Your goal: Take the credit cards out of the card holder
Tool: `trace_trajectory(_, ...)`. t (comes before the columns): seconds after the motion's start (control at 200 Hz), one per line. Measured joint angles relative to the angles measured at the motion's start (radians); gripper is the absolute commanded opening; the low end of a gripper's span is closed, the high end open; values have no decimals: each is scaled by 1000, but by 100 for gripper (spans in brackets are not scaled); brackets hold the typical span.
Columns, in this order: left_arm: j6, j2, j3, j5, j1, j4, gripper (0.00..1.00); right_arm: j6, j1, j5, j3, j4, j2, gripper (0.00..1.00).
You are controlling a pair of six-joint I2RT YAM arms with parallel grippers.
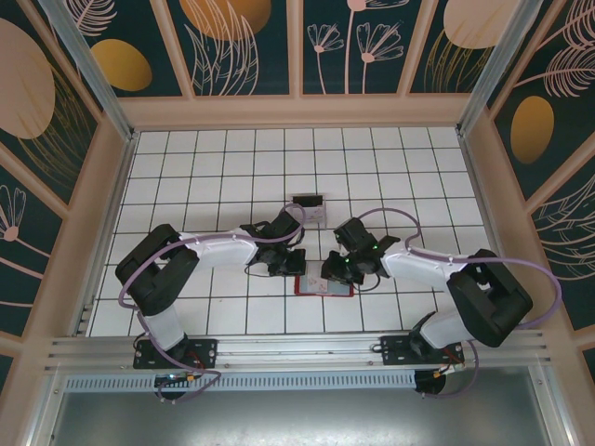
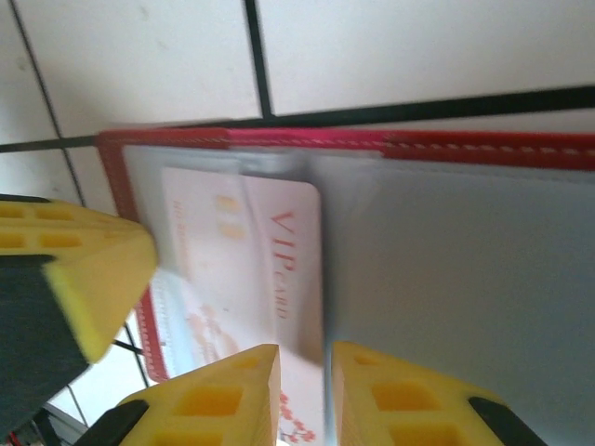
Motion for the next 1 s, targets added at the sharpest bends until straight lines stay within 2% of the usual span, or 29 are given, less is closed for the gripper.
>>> trace_trajectory(0.4,0,0,0,-1,0,-1,9,5,-1,-19,-34,61,11,19)
trace_trajectory(0.756,0,0,0,-4,0,-5,9,11,-12,-47,-59,116,13,22)
trace_trajectory(1.001,0,0,0,-6,0,-6,9,16,-18,-60,-71,139,12,18)
